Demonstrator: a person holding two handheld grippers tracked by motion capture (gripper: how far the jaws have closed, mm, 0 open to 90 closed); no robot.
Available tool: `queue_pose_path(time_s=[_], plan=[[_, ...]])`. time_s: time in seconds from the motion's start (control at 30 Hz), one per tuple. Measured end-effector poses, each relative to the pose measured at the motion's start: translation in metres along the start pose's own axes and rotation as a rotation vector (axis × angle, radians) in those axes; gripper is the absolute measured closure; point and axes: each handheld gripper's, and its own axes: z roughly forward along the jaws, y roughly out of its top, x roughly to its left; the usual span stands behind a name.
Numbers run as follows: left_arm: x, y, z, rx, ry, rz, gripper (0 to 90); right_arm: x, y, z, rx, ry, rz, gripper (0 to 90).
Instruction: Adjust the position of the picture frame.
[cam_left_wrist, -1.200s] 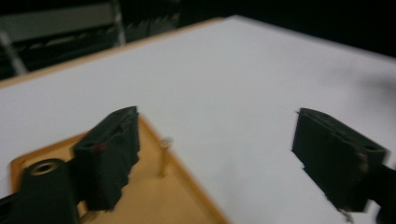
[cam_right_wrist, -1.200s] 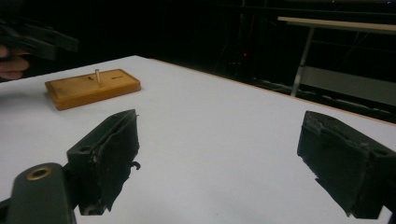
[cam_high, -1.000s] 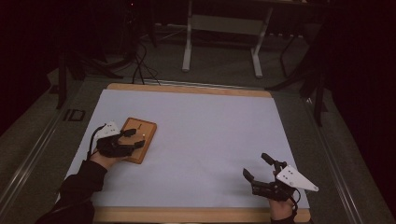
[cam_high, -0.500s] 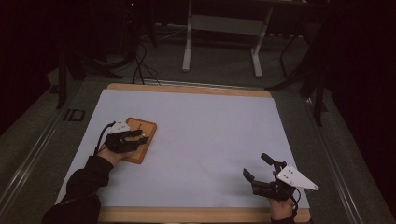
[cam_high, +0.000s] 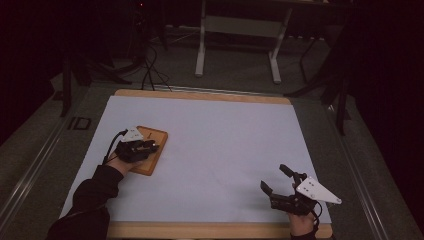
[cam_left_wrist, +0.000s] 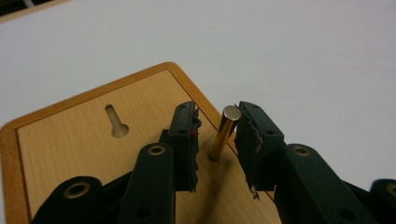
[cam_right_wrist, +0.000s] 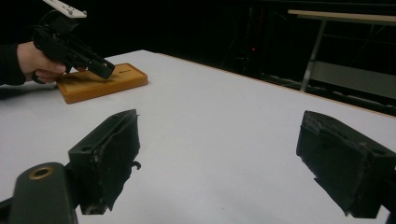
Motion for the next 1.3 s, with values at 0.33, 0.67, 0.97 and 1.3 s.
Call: queue_pose_path(time_s=[0.33, 0.67, 0.97, 1.3], plan=[[0.003, 0.0, 0.002, 0.023, -0.014, -0.016, 84.2, 0.001, 0.0, 0.001, 0.005, 0.007, -0.003, 13.0], [0.002, 0.0, 0.0, 0.015, -0.006, -0.01, 85.1, -0.001, -0.001, 0.001, 0.004, 0.008, 0.01, 13.1], [0.003, 0.01, -0.013, 0.005, -0.015, -0.059, 85.2, -0.001, -0.001, 0.002, 0.006, 0.017, 0.021, 13.1], [-0.005, 0.021, -0.018, -0.06, -0.025, -0.053, 85.3, -0.001, -0.001, 0.001, 0.006, 0.015, 0.02, 13.1]])
